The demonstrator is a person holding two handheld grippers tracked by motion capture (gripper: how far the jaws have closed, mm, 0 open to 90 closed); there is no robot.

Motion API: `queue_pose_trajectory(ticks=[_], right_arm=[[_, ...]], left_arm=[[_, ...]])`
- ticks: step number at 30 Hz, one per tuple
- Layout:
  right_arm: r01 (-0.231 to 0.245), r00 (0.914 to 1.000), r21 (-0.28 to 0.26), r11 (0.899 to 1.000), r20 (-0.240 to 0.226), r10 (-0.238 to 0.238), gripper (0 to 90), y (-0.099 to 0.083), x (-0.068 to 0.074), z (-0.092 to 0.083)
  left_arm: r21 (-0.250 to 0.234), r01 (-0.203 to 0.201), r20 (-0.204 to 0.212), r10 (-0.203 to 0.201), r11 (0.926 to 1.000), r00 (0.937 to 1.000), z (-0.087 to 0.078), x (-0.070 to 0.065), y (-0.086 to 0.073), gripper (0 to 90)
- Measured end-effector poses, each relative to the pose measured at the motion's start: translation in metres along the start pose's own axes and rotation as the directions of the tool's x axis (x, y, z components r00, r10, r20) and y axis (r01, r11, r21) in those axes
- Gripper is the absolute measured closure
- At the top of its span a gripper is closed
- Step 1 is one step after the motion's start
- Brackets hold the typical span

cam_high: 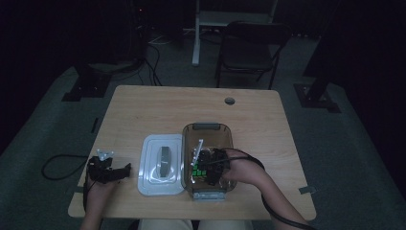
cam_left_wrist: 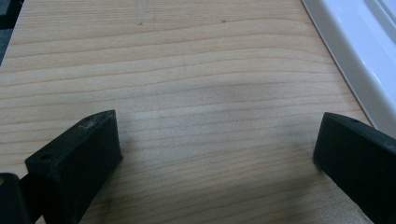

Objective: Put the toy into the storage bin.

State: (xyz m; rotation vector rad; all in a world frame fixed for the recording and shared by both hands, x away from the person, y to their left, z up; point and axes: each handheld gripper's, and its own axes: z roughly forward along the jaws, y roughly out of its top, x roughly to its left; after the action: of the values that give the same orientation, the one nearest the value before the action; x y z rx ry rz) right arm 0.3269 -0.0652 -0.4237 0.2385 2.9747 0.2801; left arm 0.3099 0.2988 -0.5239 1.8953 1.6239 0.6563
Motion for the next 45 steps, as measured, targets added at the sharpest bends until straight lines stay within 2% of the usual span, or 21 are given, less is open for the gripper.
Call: queue_pose_trajectory(ticks=[4, 7, 12, 18, 21, 26, 33, 40, 45], right_arm=[[0.018, 0.9996, 0.046, 0.999, -0.021, -0.017, 33.6, 0.006, 0.002, 0.007], [0.027, 0.9996, 0.077, 0.997, -0.003, -0.027, 33.6, 0.009, 0.003, 0.009], [0.052, 0.9986, 0.124, 0.991, -0.011, -0.051, 33.7, 0.014, 0.005, 0.015], [0.052, 0.9986, 0.158, 0.986, -0.012, -0.051, 33.6, 0.02, 0.005, 0.02], [0.045, 0.9987, 0.193, 0.98, -0.031, -0.04, 33.6, 0.022, 0.004, 0.024], [0.061, 0.9969, 0.216, 0.974, -0.063, -0.048, 33.6, 0.021, 0.005, 0.027], [0.051, 0.9967, 0.207, 0.977, -0.073, -0.037, 33.0, 0.022, 0.002, 0.026], [0.033, 0.9967, 0.166, 0.986, -0.078, -0.02, 30.6, 0.022, 0.0, 0.022], [0.023, 0.997, 0.118, 0.993, -0.076, -0.014, 29.5, 0.02, 0.002, 0.014]], left_arm=[[0.0, 0.0, 0.0, 0.0, 1.0, 1.0, 0.0, 0.0, 0.0, 1.4], [0.0, 0.0, 0.0, 0.0, 1.0, 1.0, 0.0, 0.0, 0.0, 1.4], [0.0, 0.0, 0.0, 0.0, 1.0, 1.0, 0.0, 0.0, 0.0, 1.4], [0.0, 0.0, 0.0, 0.0, 1.0, 1.0, 0.0, 0.0, 0.0, 1.3], [0.0, 0.0, 0.0, 0.0, 1.0, 1.0, 0.0, 0.0, 0.0, 1.4], [0.0, 0.0, 0.0, 0.0, 1.0, 1.0, 0.0, 0.0, 0.0, 1.4], [0.0, 0.0, 0.0, 0.0, 1.0, 1.0, 0.0, 0.0, 0.0, 1.4], [0.0, -0.002, 0.001, 0.002, 1.0, 1.0, 0.0, 0.0, 0.0, 1.4], [0.0, -0.004, 0.002, 0.004, 1.0, 1.0, 0.0, 0.0, 0.0, 1.4]])
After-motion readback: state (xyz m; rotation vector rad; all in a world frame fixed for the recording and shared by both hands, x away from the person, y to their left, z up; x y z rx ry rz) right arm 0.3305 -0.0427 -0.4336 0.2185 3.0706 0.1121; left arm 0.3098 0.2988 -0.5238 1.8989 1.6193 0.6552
